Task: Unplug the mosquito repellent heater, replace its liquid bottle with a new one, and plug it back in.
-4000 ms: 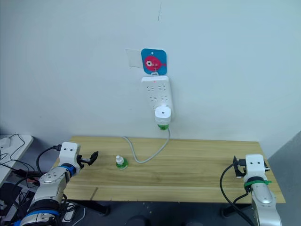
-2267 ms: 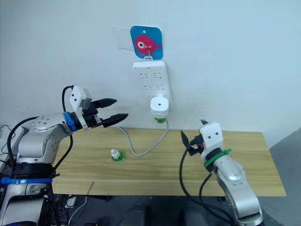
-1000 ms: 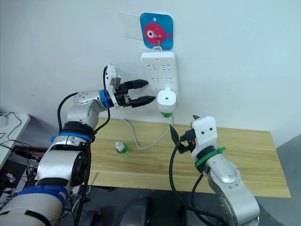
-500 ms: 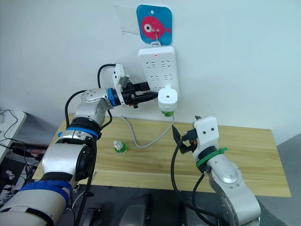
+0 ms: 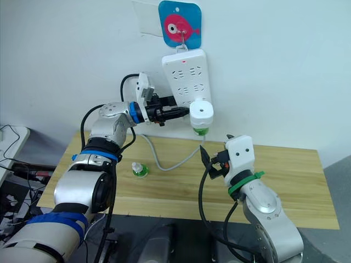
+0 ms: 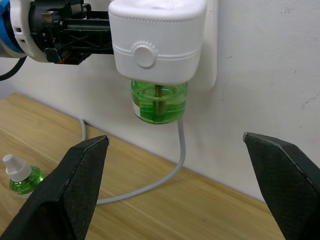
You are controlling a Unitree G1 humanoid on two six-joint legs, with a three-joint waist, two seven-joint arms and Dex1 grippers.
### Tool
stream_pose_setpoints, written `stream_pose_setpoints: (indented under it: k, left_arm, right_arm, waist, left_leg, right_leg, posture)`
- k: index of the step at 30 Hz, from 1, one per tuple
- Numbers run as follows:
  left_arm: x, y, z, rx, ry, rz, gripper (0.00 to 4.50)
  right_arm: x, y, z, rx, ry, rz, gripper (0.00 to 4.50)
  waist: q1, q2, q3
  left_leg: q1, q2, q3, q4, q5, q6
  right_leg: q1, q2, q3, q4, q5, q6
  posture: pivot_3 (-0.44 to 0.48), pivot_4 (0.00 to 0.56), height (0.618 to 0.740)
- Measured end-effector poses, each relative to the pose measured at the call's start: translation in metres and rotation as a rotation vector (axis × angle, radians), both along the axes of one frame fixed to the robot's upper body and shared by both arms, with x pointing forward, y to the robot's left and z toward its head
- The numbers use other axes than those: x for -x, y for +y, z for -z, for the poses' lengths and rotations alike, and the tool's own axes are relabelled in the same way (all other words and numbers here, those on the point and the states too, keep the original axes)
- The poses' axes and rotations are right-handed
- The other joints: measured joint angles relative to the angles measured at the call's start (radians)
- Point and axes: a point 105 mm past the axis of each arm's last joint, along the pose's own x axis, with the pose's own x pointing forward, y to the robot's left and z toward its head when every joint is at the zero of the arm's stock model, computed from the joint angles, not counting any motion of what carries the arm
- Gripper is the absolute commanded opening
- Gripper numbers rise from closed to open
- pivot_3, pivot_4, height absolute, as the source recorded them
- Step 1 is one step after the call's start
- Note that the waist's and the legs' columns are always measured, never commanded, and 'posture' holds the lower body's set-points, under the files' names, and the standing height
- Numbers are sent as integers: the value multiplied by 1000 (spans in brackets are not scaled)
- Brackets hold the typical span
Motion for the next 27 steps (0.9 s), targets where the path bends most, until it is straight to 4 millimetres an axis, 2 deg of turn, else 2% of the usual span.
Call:
stream_pose_setpoints:
  k: [8, 19, 22, 24, 27]
  left_arm:
    - [6, -2, -1, -1, 20, 21, 2483]
    - [6, 1, -9, 13, 41, 10, 2483]
    - [6, 2, -9, 10, 46, 10, 1908]
    - [8, 2, -8, 7, 47, 24, 1346]
    - [8, 2, -8, 4, 50, 28, 1319]
  right_arm:
    - [-4, 4, -9, -28, -21, 21, 4500]
    - [-4, 4, -9, -32, -14, 33, 4500]
    - [-5, 4, -9, -32, -12, 34, 4500]
    - [-5, 6, -11, -35, -15, 32, 4500]
    - [-6, 9, -14, -48, -18, 27, 4500]
  waist:
    - [-2, 1, 6]
    - [-3, 1, 6]
    - [-3, 1, 6]
    - [-3, 1, 6]
    - [-3, 1, 6]
  left_leg:
    - [0, 0, -1, 0, 1, -1]
    - [0, 0, -1, 0, 1, -2]
    - [0, 1, -1, 0, 1, -2]
    - [0, 1, -1, 0, 1, -2]
    - [0, 1, -1, 0, 2, -2]
  right_leg:
    - [0, 0, 0, 0, 0, 0]
    - [0, 0, 0, 0, 0, 0]
    - [0, 0, -1, 1, 0, 0]
    - [-1, 0, -1, 1, 0, 0]
    - [-1, 0, -1, 1, 0, 0]
  posture:
    - [99, 299, 740]
    - [111, 290, 740]
    - [111, 291, 740]
    - [114, 297, 740]
    - [111, 299, 740]
